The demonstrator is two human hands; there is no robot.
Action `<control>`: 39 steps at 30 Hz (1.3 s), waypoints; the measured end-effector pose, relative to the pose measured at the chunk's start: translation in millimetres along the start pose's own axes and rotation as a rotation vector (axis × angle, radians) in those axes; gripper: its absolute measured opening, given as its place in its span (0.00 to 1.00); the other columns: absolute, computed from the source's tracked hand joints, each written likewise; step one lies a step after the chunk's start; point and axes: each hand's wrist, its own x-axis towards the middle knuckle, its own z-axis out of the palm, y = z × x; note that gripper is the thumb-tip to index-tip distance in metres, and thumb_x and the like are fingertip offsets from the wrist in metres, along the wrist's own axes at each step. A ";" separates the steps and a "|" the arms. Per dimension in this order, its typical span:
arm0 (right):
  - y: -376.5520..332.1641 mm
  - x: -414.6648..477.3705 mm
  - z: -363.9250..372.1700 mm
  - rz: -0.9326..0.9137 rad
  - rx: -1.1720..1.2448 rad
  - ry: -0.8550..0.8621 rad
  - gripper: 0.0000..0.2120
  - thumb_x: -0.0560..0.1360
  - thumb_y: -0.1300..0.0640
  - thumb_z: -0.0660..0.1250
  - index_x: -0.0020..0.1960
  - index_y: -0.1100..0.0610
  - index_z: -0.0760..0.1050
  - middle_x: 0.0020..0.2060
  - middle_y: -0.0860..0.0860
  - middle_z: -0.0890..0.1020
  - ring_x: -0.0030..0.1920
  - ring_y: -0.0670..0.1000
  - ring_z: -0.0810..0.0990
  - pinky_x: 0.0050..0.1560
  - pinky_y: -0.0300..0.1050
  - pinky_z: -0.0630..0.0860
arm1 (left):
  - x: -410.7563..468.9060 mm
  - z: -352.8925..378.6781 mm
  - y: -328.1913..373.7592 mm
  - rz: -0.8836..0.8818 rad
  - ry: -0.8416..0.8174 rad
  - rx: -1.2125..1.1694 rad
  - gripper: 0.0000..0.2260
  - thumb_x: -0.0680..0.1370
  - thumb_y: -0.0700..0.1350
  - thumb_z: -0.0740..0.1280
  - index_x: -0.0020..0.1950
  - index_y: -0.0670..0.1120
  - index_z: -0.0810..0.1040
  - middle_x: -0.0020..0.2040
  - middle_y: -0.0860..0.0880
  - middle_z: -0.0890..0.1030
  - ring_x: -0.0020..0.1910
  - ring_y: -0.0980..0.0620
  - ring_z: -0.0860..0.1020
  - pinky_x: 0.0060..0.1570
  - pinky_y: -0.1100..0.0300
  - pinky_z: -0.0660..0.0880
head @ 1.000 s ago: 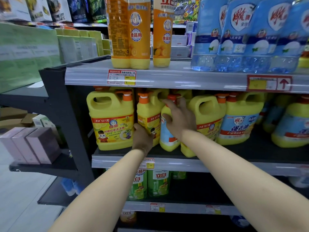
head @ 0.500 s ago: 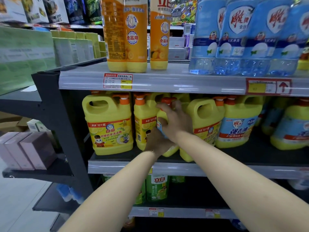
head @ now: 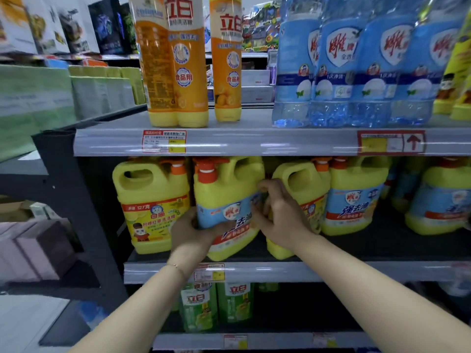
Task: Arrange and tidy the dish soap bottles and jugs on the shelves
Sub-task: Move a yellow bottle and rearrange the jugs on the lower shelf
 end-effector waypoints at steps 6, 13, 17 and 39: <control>-4.4 2.7 3.3 0.181 0.245 -0.136 0.36 0.68 0.44 0.74 0.69 0.48 0.59 0.58 0.41 0.71 0.40 0.39 0.72 0.35 0.28 0.66 | -18.8 -51.0 5.6 0.047 -0.107 -0.082 0.21 0.62 0.38 0.80 0.53 0.46 0.82 0.46 0.52 0.86 0.44 0.53 0.84 0.40 0.59 0.81; -5.9 -9.3 -1.8 0.210 0.475 -0.450 0.23 0.74 0.49 0.70 0.62 0.39 0.61 0.52 0.40 0.78 0.38 0.29 0.77 0.36 0.27 0.72 | -32.9 -53.6 -2.6 0.053 -0.237 -0.081 0.26 0.58 0.39 0.82 0.55 0.43 0.81 0.48 0.49 0.86 0.46 0.49 0.84 0.38 0.58 0.81; 7.5 -22.7 -14.9 0.174 0.518 -0.375 0.25 0.72 0.43 0.69 0.64 0.35 0.62 0.62 0.43 0.77 0.58 0.40 0.78 0.52 0.40 0.78 | -36.0 -31.2 1.9 0.020 -0.273 -0.087 0.21 0.63 0.35 0.78 0.54 0.43 0.81 0.45 0.52 0.86 0.43 0.53 0.85 0.35 0.64 0.79; 133.1 -102.1 -164.9 0.205 0.315 0.056 0.19 0.71 0.39 0.61 0.59 0.43 0.66 0.49 0.31 0.81 0.48 0.38 0.82 0.43 0.32 0.77 | -66.8 185.1 41.7 0.084 -0.511 -0.220 0.23 0.63 0.39 0.78 0.58 0.45 0.79 0.50 0.52 0.86 0.48 0.53 0.84 0.43 0.62 0.80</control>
